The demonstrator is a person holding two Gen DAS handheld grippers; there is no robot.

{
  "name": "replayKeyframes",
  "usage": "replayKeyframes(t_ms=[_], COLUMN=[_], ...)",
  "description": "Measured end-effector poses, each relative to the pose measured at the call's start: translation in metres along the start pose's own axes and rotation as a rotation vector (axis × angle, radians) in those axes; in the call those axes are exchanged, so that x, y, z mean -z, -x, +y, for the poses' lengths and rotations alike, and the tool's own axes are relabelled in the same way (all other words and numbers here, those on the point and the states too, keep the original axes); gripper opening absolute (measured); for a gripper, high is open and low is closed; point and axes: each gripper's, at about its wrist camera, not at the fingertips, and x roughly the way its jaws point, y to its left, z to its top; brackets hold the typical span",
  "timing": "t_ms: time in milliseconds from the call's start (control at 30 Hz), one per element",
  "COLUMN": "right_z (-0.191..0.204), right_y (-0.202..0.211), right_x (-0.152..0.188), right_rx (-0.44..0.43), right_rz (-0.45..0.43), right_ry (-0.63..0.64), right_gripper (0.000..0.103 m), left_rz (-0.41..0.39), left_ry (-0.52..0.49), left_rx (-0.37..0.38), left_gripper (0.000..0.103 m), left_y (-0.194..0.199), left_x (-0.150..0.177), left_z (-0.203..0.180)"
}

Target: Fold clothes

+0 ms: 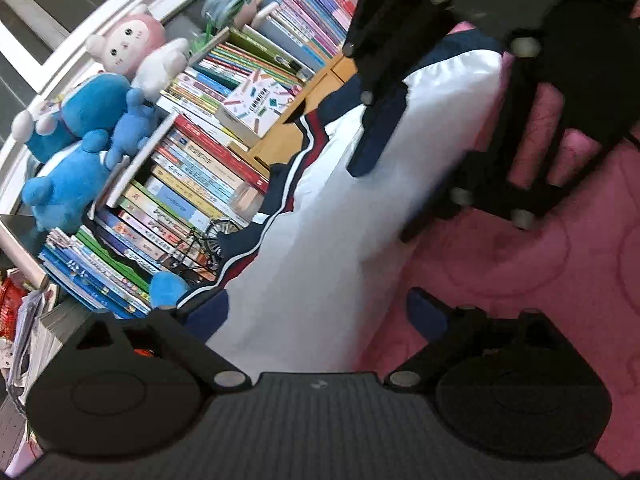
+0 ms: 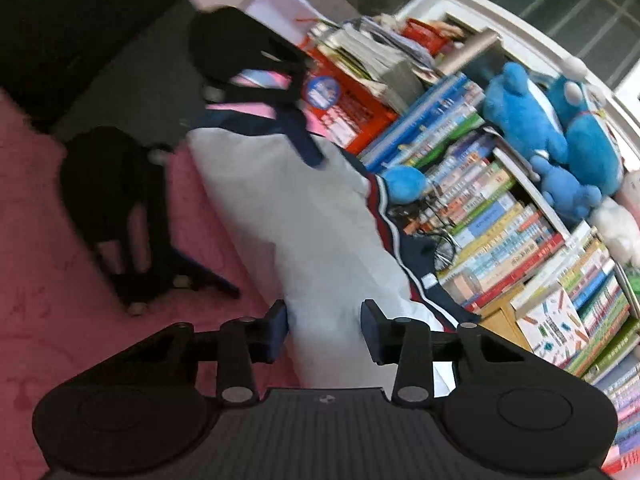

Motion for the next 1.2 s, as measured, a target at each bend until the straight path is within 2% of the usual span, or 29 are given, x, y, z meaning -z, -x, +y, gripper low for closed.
replayKeyframes(t_ms=[33, 133, 233, 267, 300, 400, 433, 500, 600, 733, 833, 967, 1033, 1200], right_z=[0.004, 0.018, 0.024, 0.025, 0.024, 0.016, 0.013, 0.002, -0.018, -0.047, -0.057, -0.055, -0.054, -0.073], right_y=[0.002, 0.003, -0.009, -0.013, -0.015, -0.016, -0.015, -0.011, -0.003, 0.01, 0.014, 0.016, 0.021, 0.052], right_x=[0.0, 0.002, 0.0, 0.0, 0.0, 0.011, 0.018, 0.04, 0.081, 0.135, 0.149, 0.153, 0.157, 0.161], right_rx=[-0.008, -0.017, -0.009, 0.006, 0.02, 0.057, 0.08, 0.121, 0.179, 0.245, 0.263, 0.277, 0.291, 0.325], right_rz=[-0.004, -0.004, 0.007, 0.014, 0.027, 0.081, 0.107, 0.179, 0.304, 0.439, 0.46, 0.46, 0.475, 0.448], right_ry=[0.032, 0.123, 0.16, 0.172, 0.187, 0.225, 0.241, 0.253, 0.245, 0.169, 0.088, 0.081, 0.054, -0.281], right_gripper=[0.042, 0.047, 0.045, 0.04, 0.026, 0.019, 0.014, 0.012, 0.012, 0.012, 0.012, 0.014, 0.022, 0.023], left_rz=[0.009, 0.027, 0.051, 0.06, 0.076, 0.132, 0.15, 0.18, 0.223, 0.245, 0.266, 0.296, 0.308, 0.338], left_ry=[0.001, 0.04, 0.056, 0.059, 0.072, 0.111, 0.125, 0.172, 0.248, 0.23, 0.219, 0.212, 0.21, 0.246], left_rx=[0.014, 0.063, 0.08, 0.081, 0.084, 0.056, 0.046, 0.04, 0.034, 0.0, -0.023, -0.047, -0.062, -0.075], left_gripper=[0.067, 0.044, 0.039, 0.039, 0.038, 0.038, 0.038, 0.039, 0.038, 0.038, 0.038, 0.038, 0.039, 0.04], left_y=[-0.004, -0.008, -0.012, -0.012, -0.014, -0.018, -0.02, -0.02, -0.02, -0.012, -0.006, -0.003, 0.0, 0.008], left_x=[-0.002, -0.004, -0.006, -0.006, -0.006, 0.005, 0.008, 0.015, 0.026, 0.035, 0.042, 0.052, 0.057, 0.065], left_z=[0.001, 0.006, 0.008, 0.009, 0.014, 0.029, 0.034, 0.046, 0.063, 0.065, 0.067, 0.073, 0.075, 0.08])
